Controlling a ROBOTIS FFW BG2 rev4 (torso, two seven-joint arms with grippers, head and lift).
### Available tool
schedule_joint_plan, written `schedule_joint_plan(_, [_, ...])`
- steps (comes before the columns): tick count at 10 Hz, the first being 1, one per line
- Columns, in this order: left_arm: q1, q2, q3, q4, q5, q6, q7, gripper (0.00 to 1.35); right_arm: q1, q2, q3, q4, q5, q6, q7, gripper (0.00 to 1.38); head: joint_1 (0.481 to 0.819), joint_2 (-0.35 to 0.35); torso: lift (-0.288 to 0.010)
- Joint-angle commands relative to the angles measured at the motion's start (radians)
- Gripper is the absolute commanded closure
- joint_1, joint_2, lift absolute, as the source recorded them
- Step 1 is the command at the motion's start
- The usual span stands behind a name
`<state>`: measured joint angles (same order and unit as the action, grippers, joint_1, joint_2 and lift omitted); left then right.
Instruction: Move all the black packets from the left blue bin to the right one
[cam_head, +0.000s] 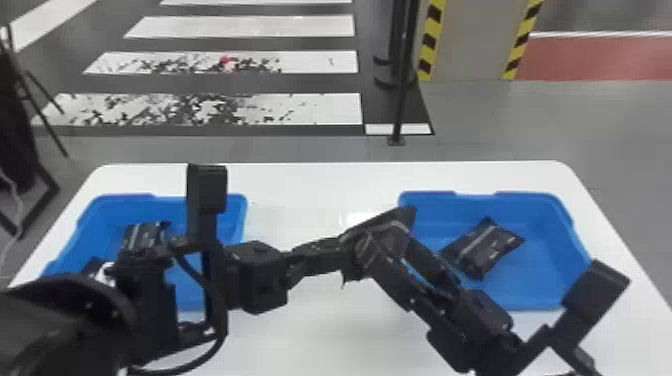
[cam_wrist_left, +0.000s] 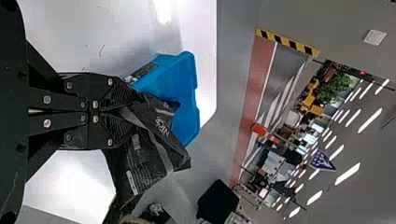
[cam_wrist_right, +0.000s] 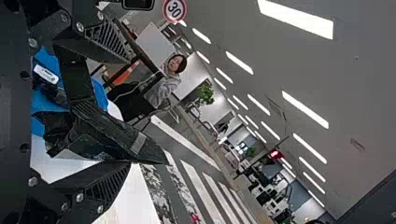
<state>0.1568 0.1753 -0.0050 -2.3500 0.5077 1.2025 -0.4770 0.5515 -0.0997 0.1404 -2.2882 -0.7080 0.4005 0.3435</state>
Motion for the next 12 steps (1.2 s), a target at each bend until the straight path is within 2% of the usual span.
schedule_joint_plan(1, [-0.002,0.001,-0.007,0.000,0.007,0.000,0.000,1.21,-0.007,0.000,0.003,0.019,-0.026,0.009,0.000,0.74,0.695,0.026,-0.154])
schedule_joint_plan(2, [-0.002,0.001,-0.007,0.000,0.009,0.000,0.000,1.21,-0.007,0.000,0.003,0.031,-0.048,0.012,0.000,1.09,0.695,0.025,-0.154])
schedule_joint_plan(3, [0.000,0.001,-0.005,0.000,0.011,0.000,0.000,1.21,-0.002,0.002,0.001,0.029,-0.040,-0.010,-0.001,1.28,0.695,0.025,-0.154])
schedule_joint_plan(5, [0.003,0.000,-0.005,0.000,0.021,-0.010,0.001,1.21,-0.002,0.002,-0.001,0.029,-0.036,-0.013,-0.003,1.28,0.695,0.020,-0.154])
schedule_joint_plan(6, [0.010,-0.003,0.001,0.000,0.049,-0.020,0.006,1.06,-0.004,0.002,-0.001,0.031,-0.034,-0.013,-0.003,1.28,0.695,0.016,-0.154])
schedule_joint_plan(8, [0.039,-0.020,0.035,0.000,0.092,-0.029,0.011,0.36,-0.016,0.002,-0.007,0.051,-0.054,-0.020,-0.003,1.28,0.695,0.010,-0.154])
schedule_joint_plan(9, [0.054,-0.022,0.047,-0.002,0.114,-0.047,0.009,0.14,-0.034,0.002,-0.029,0.071,-0.052,-0.035,-0.003,1.28,0.695,0.010,-0.154])
schedule_joint_plan(10, [0.076,-0.026,0.069,-0.029,0.126,-0.059,0.009,0.10,-0.058,0.002,-0.063,0.090,-0.040,-0.045,-0.003,1.28,0.695,0.005,-0.154])
schedule_joint_plan(12, [0.128,-0.039,0.143,-0.081,0.126,-0.064,0.009,0.13,-0.112,0.002,-0.160,0.142,-0.038,-0.059,-0.005,1.28,0.695,-0.034,-0.154])
